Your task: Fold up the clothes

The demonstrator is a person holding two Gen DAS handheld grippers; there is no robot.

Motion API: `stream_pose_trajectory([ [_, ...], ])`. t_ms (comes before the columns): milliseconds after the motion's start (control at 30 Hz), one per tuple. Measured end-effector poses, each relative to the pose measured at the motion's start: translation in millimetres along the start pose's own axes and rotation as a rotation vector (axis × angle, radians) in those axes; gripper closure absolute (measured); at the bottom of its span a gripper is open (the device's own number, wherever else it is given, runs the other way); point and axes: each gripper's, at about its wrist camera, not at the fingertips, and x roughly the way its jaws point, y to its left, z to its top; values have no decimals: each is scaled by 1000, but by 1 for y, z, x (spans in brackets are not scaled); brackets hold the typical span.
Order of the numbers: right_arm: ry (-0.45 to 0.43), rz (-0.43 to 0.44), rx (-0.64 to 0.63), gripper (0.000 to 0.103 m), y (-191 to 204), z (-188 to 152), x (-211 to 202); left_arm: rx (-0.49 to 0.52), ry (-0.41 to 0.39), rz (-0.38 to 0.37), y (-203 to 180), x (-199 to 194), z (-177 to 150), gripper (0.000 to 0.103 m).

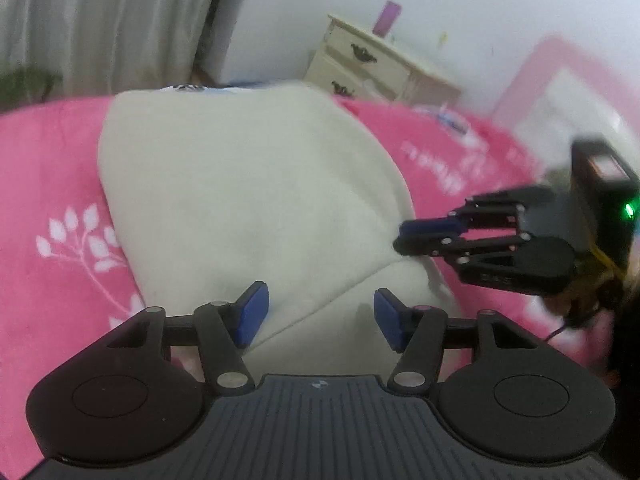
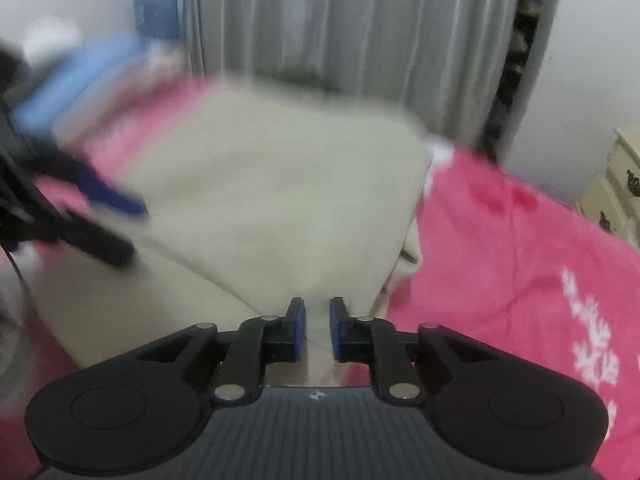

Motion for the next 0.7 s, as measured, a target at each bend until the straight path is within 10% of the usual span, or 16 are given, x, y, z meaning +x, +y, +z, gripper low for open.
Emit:
stream_pose_trajectory([
  [267,-42,-10,54,90,-11,33,-27,61,-51,46,1,-26,21,45],
  [467,75,-32,-32,92,-12,29,30,102,10,159,-4,-7,20,47],
  [700,-93,-33,-68,91,-14,106,12,192,2,311,-10,6,81,44],
])
